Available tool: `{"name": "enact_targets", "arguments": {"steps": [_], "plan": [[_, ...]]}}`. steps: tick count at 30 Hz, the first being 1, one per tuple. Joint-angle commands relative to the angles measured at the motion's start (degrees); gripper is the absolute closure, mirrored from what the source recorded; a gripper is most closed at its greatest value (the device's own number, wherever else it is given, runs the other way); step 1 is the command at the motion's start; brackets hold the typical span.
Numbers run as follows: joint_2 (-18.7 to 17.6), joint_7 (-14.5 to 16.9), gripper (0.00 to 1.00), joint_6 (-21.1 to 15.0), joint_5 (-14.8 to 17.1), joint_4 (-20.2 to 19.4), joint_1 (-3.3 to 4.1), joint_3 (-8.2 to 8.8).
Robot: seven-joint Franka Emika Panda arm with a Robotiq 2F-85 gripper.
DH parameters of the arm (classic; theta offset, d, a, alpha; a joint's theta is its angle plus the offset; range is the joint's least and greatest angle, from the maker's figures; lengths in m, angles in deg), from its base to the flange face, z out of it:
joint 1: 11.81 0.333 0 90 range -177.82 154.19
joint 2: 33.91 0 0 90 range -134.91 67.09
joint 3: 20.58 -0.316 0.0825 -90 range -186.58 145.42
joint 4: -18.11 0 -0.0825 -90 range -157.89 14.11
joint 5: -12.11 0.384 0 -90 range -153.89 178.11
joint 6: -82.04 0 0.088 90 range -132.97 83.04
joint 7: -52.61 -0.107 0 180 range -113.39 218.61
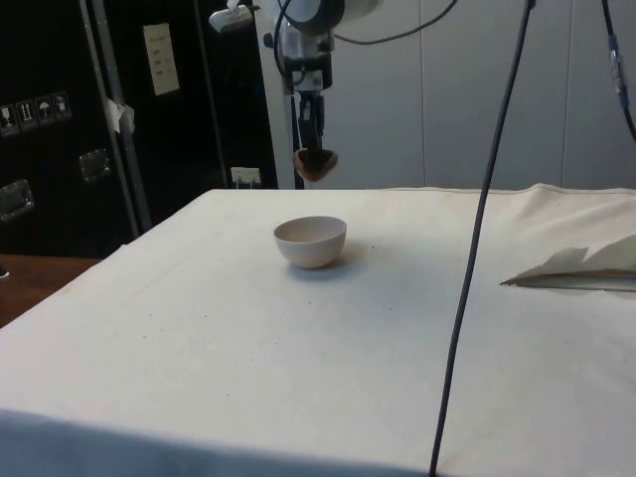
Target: Pour the coffee beans from the cup into the bowl.
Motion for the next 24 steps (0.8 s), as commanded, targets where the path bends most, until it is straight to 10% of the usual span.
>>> {"name": "enact_targets", "arguments": {"steps": [1,12,24], "plan": [[0.06,-1.26,0.96,-1.2,-1.2,-0.52,0.52,0.57],[0.4,-2.75,0.96,-3.9,-1.72,-2.46,0.06,0.0],[2.01,-10.03,0.96,-7.79,-10.66,-5.79,1.32,0.74]]}}
